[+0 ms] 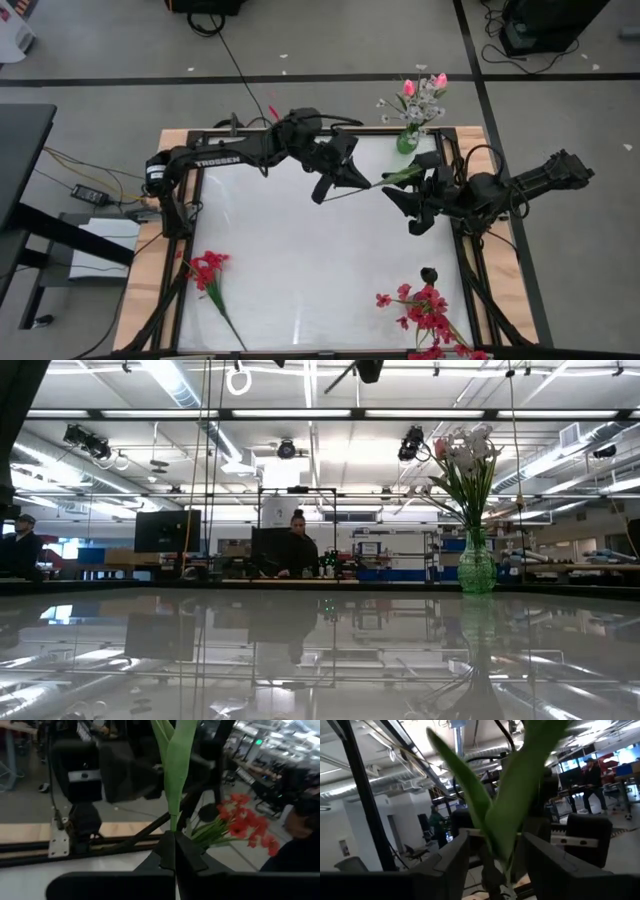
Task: Sort flowers into vase by color
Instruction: Put the black flower into the red vase
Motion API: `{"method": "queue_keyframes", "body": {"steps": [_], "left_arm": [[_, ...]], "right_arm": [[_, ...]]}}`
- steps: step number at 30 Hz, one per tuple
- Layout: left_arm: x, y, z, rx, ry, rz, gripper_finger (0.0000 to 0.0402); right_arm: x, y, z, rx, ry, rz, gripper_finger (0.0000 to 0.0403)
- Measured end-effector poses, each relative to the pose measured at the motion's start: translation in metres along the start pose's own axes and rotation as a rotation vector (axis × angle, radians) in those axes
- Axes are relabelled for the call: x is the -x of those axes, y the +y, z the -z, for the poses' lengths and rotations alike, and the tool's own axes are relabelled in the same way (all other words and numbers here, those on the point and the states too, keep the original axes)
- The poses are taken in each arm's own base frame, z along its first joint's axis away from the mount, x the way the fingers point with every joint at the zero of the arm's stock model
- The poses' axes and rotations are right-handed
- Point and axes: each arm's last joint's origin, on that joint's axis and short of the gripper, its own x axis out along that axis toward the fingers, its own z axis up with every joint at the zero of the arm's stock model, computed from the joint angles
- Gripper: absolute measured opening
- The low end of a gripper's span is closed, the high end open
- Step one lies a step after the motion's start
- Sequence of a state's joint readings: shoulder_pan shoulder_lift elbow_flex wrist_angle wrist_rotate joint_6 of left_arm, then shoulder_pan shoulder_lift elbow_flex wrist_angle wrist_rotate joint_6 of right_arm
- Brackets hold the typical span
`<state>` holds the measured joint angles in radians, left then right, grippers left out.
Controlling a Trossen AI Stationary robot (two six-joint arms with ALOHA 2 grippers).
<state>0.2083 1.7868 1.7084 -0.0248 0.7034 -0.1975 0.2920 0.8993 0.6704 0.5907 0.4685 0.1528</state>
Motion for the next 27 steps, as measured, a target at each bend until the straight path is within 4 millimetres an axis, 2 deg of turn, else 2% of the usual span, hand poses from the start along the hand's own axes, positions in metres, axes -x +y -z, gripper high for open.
{"method": "queue_keyframes", "body": {"steps": [6, 11, 14, 18, 23, 27], "left_arm": [[-0.005, -0.004, 0.005, -0.011, 0.031, -0.017, 0.0000], [-0.004, -0.003, 0.006, 0.002, 0.035, -0.039, 0.0003], [-0.004, -0.001, 0.008, 0.017, 0.048, -0.088, 0.0029], [0.000, 0.004, 0.012, 0.056, 0.087, -0.114, 0.0097], [0.020, 0.005, 0.006, 0.043, 0.123, -0.154, 0.0181], [0.043, 0.000, -0.010, 0.007, 0.089, -0.185, 0.0209]], "right_arm": [[0.000, 0.000, 0.000, -0.013, 0.000, 0.010, 0.0130], [0.000, -0.001, 0.002, -0.016, 0.016, 0.035, 0.0023], [0.000, -0.002, 0.003, -0.009, 0.026, 0.062, 0.0018], [0.003, -0.004, 0.006, 0.036, 0.116, 0.085, 0.0016], [0.004, -0.005, 0.003, 0.087, 0.333, 0.155, 0.0016], [0.009, -0.005, -0.008, 0.102, 0.472, 0.189, 0.0016]]}}
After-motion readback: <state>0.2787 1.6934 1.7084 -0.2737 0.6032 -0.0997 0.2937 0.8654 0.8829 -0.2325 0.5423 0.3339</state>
